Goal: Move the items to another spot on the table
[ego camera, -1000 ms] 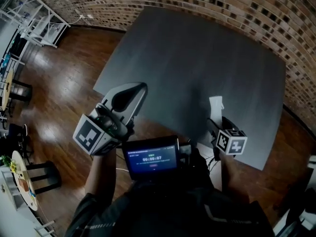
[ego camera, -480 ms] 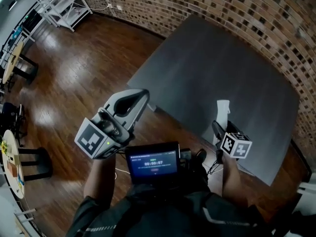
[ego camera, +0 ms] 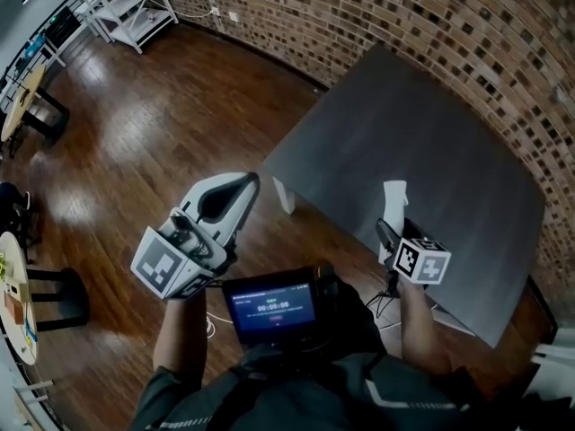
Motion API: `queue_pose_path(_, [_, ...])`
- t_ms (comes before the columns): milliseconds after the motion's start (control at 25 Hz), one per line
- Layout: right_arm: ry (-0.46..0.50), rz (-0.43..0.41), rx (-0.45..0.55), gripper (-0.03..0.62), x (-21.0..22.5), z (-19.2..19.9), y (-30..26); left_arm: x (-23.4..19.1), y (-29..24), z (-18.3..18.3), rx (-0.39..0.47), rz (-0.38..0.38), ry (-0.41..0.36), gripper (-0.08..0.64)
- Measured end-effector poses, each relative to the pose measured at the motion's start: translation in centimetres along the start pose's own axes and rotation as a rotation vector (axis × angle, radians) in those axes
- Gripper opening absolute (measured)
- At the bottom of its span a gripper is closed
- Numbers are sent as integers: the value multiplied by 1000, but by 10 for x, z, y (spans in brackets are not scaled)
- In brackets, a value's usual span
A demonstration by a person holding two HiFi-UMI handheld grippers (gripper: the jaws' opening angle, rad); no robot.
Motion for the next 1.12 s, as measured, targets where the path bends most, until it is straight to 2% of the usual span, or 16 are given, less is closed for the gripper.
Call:
queue_pose_path(240, [-5,17,-27,281,-28,-4,-39,-39,7,13,-7,-9,-2,-6])
queue_pose_path(440, [-52,26,-27,281,-45,-13,-69,-75,-13,26,-17,29,-6,-6])
queue_pose_path(720, [-161,59,-23,281,-56,-27,-107,-127,-71,39,-3,140,-7,-6])
queue_pose_path(1120, [-258,129,-9,281,-65,-30,-137,-154,-135,66,17,318,34,-6])
Point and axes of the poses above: the fingertips, and each gripper's own axes: y backward along the fingers, x to its right, z out of its underside, the point moved 3 cm from there along y, backward along the fingers, and after that the axes turned 14 degrees about -y, right-handed, at the moved point
